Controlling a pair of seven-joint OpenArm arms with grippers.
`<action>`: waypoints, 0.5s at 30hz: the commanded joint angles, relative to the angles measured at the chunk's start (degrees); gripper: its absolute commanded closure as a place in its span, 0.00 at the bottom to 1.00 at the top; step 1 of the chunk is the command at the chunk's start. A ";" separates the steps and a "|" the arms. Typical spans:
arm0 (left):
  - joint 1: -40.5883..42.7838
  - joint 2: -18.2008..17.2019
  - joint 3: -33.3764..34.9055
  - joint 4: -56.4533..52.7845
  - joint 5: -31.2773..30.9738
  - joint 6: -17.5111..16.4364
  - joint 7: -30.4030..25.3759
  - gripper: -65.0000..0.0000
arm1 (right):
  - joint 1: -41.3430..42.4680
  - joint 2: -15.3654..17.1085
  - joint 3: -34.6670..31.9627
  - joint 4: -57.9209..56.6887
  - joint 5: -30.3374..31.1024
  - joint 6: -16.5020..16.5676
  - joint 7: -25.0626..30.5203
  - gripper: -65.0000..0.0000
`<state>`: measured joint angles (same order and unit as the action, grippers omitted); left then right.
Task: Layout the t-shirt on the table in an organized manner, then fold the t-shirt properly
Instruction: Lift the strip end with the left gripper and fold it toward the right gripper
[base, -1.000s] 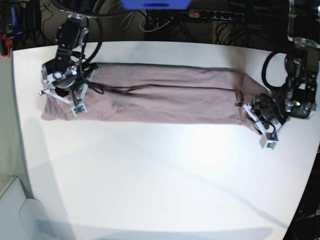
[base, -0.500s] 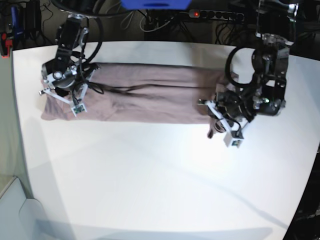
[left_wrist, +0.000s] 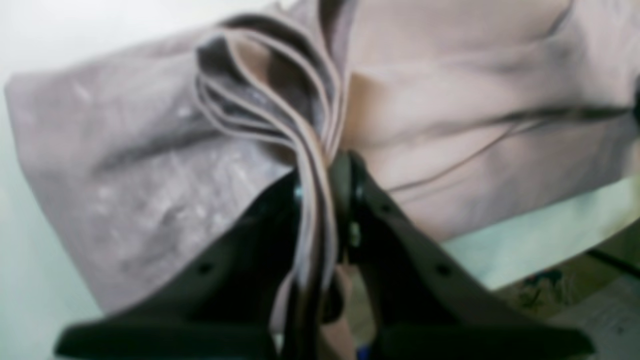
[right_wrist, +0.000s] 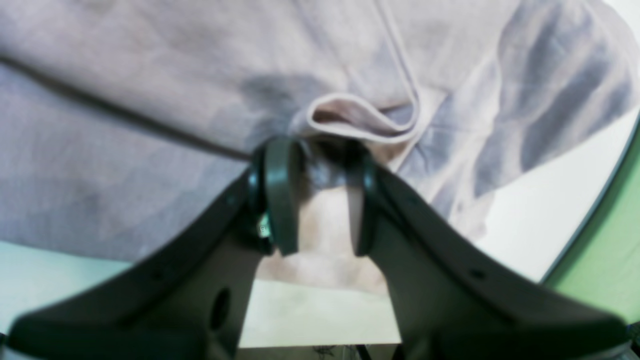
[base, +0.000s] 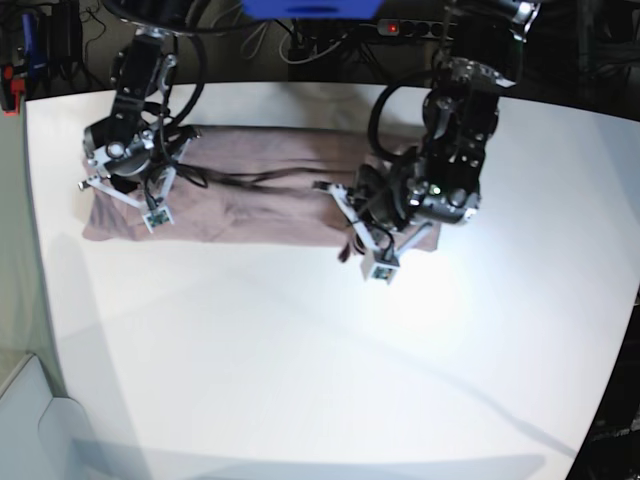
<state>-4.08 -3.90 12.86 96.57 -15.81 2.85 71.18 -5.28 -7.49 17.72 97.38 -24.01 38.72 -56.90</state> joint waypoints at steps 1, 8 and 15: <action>-1.15 0.96 -0.16 -0.18 0.21 0.27 -0.63 1.00 | -0.74 -0.65 -0.18 -0.90 1.11 1.28 -1.95 0.72; -1.15 7.29 -0.16 -3.43 4.34 0.27 -1.07 1.00 | -0.74 -0.65 -0.18 -0.90 1.11 1.28 -1.95 0.72; -2.30 11.59 -0.07 -4.40 5.04 0.27 -1.07 1.00 | -0.92 -0.65 -2.20 -0.90 1.20 1.28 -2.13 0.72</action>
<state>-5.48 7.09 12.64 91.70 -10.50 2.83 70.74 -5.30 -7.44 15.90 97.38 -25.17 38.72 -57.41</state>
